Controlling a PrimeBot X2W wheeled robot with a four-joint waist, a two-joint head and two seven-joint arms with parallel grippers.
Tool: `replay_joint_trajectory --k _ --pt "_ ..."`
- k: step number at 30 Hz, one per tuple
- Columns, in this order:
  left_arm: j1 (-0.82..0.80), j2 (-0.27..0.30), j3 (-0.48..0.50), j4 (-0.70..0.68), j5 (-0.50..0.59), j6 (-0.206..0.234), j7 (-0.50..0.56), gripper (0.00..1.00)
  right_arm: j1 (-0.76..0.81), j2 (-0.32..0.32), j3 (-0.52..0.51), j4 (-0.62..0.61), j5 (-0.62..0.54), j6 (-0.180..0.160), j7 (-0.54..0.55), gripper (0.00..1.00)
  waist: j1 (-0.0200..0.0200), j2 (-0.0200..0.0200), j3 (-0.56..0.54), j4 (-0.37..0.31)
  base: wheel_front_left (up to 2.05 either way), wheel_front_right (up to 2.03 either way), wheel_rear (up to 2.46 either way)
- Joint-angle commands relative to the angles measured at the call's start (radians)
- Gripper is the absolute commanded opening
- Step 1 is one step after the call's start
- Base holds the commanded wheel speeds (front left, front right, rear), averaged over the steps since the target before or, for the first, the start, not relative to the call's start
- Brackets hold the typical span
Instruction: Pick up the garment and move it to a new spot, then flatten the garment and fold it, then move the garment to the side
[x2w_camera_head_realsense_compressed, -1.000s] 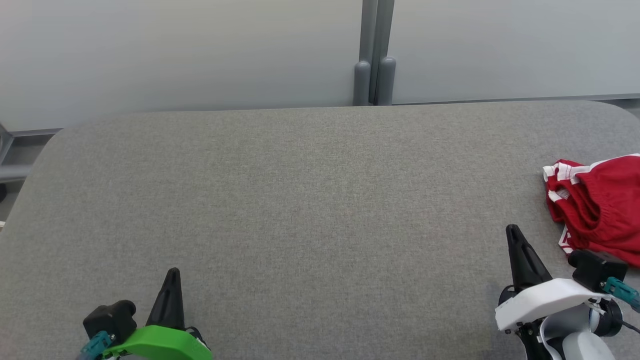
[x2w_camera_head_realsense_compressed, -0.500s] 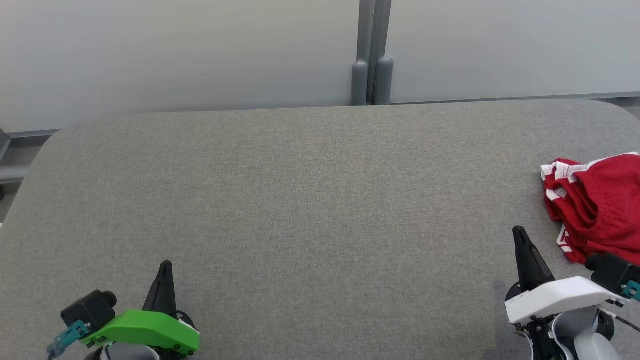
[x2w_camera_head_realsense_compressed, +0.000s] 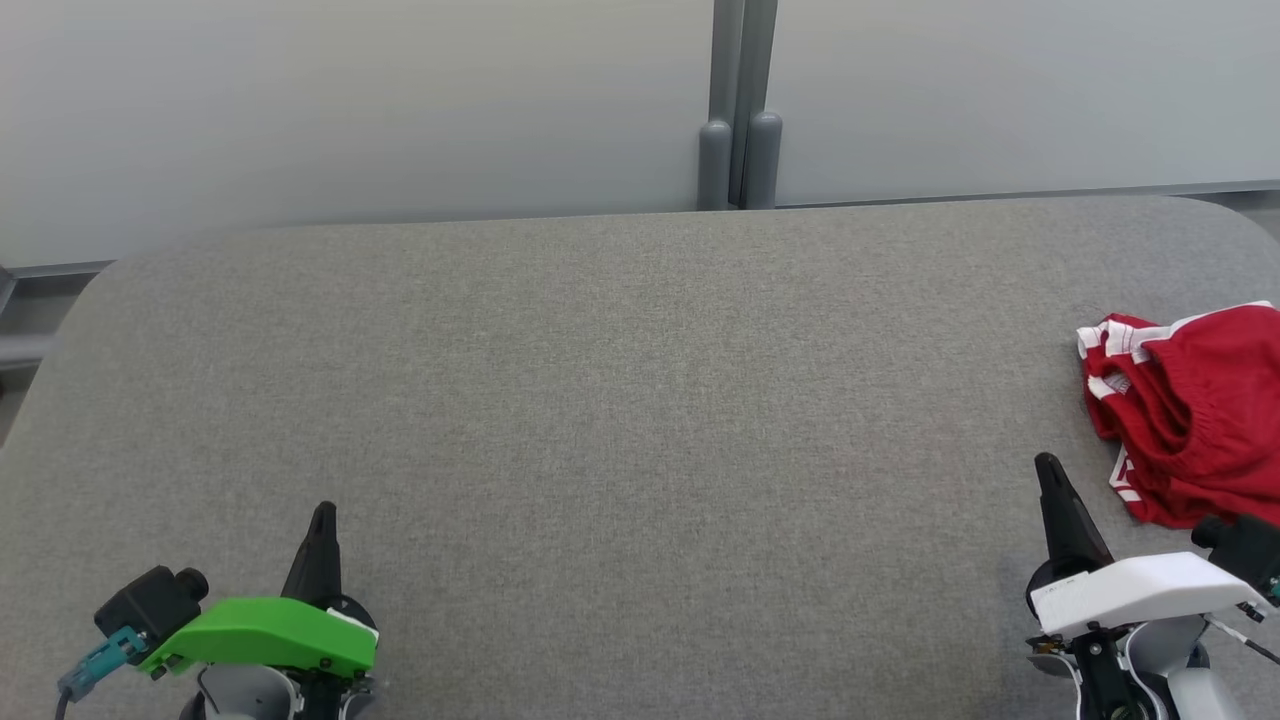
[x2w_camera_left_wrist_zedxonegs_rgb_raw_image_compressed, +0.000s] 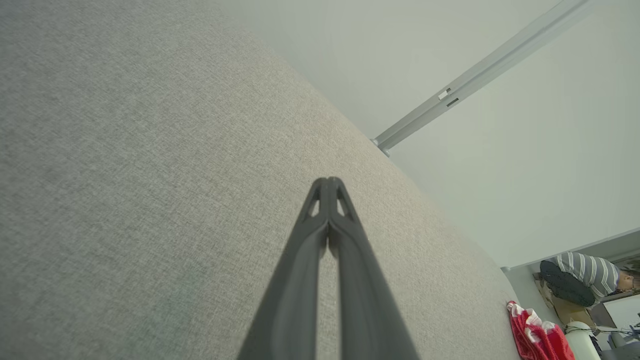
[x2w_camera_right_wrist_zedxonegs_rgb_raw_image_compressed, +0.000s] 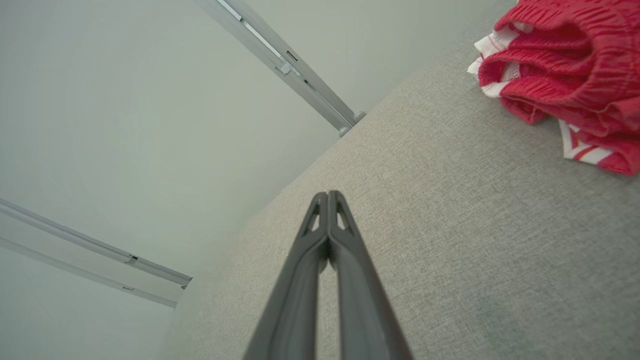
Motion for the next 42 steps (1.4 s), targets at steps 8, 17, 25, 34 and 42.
replay_joint_trajectory --k 8,17,25,34,42 --pt "-0.044 -0.013 0.04 0.003 -0.089 -0.026 0.03 0.0 -0.03 -0.007 -0.011 -0.002 0.114 0.0 0.012 0.0 0.0 0.0022 0.001 -0.003 0.0 0.0 0.0" --pt "-0.06 -0.029 0.072 0.013 -0.169 -0.048 0.06 0.0 -0.034 -0.008 -0.019 0.005 0.218 0.0 0.026 0.0 0.0 0.0026 0.001 -0.007 0.0 0.0 0.0" --pt "-0.072 -0.042 0.099 0.022 -0.234 -0.065 0.086 0.0 -0.037 -0.009 -0.025 0.012 0.303 0.0 0.036 0.0 0.0 0.003 0.002 -0.01 0.0 0.0 0.0" --pt "-0.085 -0.055 0.127 0.032 -0.299 -0.083 0.111 0.0 -0.041 -0.009 -0.032 0.018 0.392 0.0 0.046 0.0 0.0 0.0035 0.002 -0.014 0.0 0.0 0.0" --pt "-0.096 -0.067 0.151 0.04 -0.357 -0.098 0.133 0.0 -0.044 -0.01 -0.037 0.023 0.464 0.0 0.055 0.0 0.0 0.0039 0.003 -0.017 0.0 0.0 0.0"
